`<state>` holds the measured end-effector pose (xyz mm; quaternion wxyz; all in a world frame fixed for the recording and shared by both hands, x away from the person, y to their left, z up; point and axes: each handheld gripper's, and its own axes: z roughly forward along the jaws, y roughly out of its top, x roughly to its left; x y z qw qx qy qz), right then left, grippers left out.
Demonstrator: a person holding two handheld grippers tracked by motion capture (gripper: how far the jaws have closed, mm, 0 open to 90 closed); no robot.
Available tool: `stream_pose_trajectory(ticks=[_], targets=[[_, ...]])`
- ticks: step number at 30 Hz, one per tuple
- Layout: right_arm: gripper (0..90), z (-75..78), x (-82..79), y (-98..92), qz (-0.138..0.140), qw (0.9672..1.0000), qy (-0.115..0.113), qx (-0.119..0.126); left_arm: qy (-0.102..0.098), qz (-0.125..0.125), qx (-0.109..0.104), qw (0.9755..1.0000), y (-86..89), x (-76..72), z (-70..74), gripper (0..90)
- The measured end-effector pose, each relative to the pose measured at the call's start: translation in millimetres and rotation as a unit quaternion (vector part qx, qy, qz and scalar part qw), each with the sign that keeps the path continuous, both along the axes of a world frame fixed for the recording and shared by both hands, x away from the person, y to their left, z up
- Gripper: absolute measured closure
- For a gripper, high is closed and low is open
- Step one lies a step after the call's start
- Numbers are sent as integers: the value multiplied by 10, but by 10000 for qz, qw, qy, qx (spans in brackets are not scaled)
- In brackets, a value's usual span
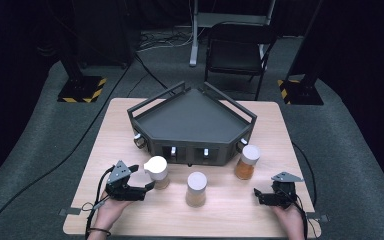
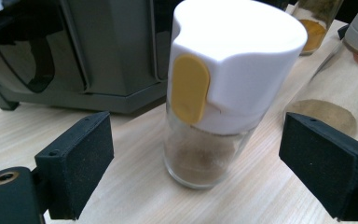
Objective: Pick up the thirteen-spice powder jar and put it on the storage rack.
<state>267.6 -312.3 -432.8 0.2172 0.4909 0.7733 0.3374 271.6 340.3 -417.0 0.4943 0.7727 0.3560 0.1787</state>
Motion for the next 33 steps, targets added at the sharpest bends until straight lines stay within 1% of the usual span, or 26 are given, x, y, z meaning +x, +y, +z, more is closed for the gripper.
stream_pose_trajectory(ticks=[8,16,20,23,26,28,30,31,32,33], targets=[[44,0,1,0,9,10000,0,0,-10,-53,-135,9999,-46,67,15,107],[43,0,2,-1,11,10000,1,0,11,-147,-27,9999,-165,152,62,110],[43,1,1,0,9,10000,5,2,5,-159,-15,9999,-211,177,57,119],[44,1,1,0,9,10000,6,3,-21,-165,32,9999,-253,196,47,139],[43,1,2,0,10,10000,5,3,-36,-180,35,9998,-278,217,36,160],[43,1,1,0,9,10000,5,3,-79,-225,81,9997,-306,228,33,175],[44,1,1,0,8,10000,6,4,-101,-232,94,9996,-327,234,22,211],[44,1,1,0,8,10000,6,4,-86,-238,107,9996,-338,242,19,211],[43,1,1,0,10,10000,6,3,-92,-246,139,9996,-348,246,16,242],[43,1,2,0,14,10000,5,2,-117,-200,165,9996,-371,238,7,253]])
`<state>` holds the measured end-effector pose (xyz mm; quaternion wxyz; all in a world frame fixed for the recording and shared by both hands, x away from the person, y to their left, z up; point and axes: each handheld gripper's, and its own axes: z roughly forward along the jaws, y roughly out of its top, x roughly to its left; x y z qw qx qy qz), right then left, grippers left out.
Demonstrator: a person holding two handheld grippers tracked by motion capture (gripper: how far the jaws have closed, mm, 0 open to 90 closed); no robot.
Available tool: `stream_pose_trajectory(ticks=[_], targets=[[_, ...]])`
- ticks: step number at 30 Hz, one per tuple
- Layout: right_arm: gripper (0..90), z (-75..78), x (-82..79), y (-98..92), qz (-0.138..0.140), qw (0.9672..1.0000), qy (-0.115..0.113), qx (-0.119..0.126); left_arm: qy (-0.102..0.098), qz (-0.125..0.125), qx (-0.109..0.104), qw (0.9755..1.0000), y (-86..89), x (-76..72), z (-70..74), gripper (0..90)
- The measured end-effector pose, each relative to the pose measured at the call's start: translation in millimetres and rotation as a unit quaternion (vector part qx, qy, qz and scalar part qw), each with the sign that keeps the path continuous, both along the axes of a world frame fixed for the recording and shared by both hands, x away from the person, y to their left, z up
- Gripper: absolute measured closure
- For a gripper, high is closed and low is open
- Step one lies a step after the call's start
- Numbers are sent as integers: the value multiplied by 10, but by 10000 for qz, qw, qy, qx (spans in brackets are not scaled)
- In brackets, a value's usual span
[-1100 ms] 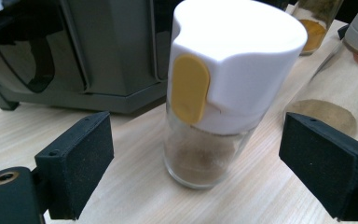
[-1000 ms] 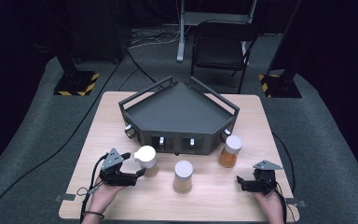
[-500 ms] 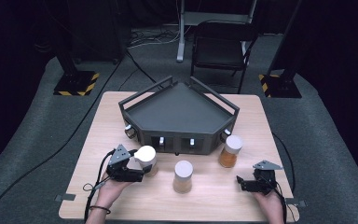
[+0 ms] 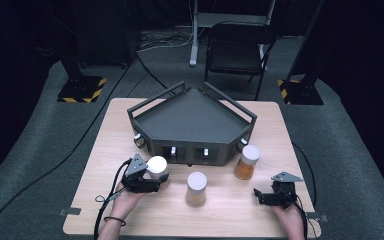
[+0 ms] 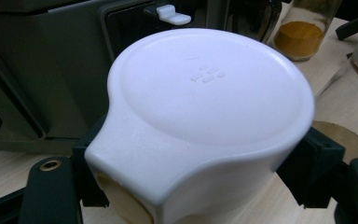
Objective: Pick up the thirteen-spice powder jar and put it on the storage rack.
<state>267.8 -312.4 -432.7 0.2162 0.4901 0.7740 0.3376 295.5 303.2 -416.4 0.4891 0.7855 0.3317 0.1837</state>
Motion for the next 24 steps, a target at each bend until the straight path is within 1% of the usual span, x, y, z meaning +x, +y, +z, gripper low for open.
stream_pose_trajectory(ticks=[1,3,9,24], targets=[[43,0,0,0,2,10000,1,0,0,0,0,10000,0,0,0,273],[43,1,0,0,5,10000,1,-1,-5,45,-15,10000,-4,-5,-6,285],[43,0,1,-1,11,10000,1,-2,-56,45,43,10000,-17,-20,-2,293],[43,1,1,-1,11,10000,2,-2,-72,82,40,9999,-28,-36,-6,296]])
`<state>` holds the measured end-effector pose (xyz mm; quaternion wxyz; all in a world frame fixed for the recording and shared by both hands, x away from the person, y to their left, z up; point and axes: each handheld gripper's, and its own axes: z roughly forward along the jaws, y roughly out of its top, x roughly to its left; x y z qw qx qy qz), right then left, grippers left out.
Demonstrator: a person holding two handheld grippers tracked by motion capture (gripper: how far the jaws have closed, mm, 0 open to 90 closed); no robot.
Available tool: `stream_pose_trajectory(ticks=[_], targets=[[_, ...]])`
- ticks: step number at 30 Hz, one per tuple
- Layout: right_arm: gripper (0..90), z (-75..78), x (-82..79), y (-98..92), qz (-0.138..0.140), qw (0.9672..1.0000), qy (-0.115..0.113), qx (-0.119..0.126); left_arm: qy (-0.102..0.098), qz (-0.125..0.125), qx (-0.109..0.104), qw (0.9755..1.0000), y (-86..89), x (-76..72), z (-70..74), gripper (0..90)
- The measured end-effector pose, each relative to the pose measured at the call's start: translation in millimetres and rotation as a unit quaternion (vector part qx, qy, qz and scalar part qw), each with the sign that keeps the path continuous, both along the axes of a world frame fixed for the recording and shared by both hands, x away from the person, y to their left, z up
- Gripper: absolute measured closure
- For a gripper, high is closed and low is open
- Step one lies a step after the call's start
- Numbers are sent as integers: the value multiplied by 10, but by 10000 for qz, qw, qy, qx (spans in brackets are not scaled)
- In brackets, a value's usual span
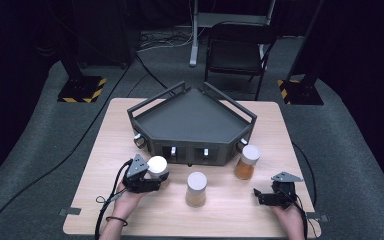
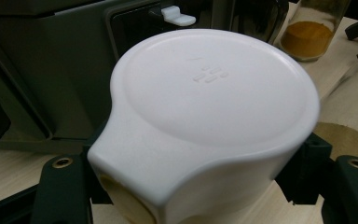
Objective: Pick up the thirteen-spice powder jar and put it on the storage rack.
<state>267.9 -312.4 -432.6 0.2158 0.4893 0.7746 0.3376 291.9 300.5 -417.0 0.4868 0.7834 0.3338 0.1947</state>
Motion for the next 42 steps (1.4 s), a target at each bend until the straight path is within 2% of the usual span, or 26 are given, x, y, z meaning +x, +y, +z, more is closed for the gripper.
stream_pose_trajectory(ticks=[42], targets=[[44,-1,1,-2,14,10000,-6,-5,21,3,-73,10000,28,12,-15,298]])
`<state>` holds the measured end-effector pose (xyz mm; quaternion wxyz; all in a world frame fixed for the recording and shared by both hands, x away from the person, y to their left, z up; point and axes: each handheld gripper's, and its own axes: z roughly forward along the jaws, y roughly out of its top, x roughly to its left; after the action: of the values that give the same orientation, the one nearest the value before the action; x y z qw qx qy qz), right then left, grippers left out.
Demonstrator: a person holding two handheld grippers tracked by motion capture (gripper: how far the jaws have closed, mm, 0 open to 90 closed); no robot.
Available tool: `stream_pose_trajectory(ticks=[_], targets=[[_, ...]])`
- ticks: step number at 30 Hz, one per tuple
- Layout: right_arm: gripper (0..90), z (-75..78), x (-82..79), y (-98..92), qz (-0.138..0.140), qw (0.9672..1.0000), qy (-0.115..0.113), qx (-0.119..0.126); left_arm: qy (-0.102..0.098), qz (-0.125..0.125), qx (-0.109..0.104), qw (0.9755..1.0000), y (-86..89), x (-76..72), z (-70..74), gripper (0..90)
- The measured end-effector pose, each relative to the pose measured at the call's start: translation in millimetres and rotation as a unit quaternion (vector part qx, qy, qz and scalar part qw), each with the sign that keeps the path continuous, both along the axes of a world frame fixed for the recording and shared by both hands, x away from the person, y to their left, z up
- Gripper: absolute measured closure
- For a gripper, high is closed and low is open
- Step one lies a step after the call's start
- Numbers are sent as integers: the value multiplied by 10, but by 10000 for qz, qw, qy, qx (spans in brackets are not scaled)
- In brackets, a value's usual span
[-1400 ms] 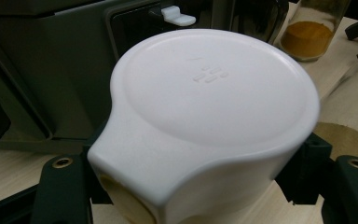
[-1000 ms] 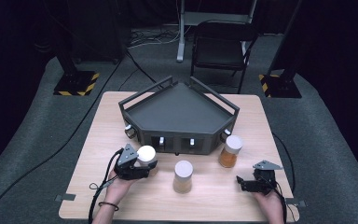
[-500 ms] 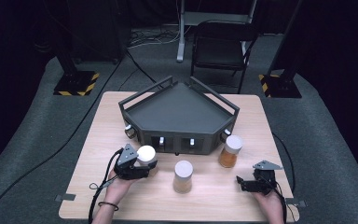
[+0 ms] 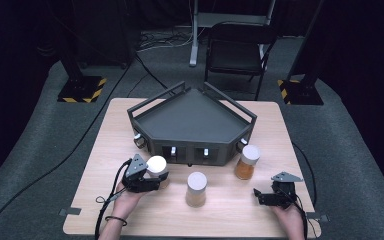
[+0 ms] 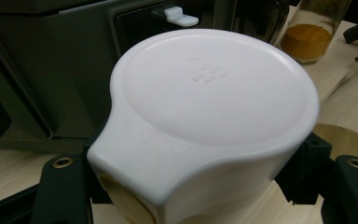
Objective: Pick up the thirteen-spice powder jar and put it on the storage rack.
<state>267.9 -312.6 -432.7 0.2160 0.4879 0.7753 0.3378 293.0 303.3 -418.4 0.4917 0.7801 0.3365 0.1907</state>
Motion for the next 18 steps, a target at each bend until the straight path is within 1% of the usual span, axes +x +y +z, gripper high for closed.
stream_pose_trajectory(ticks=[10,14,16,18], targets=[[44,0,0,0,0,10000,0,1,18,70,-11,10000,-10,-4,6,299],[44,0,0,0,0,10000,1,0,62,90,2,9999,-17,5,29,299],[44,0,0,0,0,10000,1,1,77,88,-53,9999,-4,8,33,299],[44,0,0,0,1,10000,0,1,42,89,-40,9999,-3,1,58,300]])
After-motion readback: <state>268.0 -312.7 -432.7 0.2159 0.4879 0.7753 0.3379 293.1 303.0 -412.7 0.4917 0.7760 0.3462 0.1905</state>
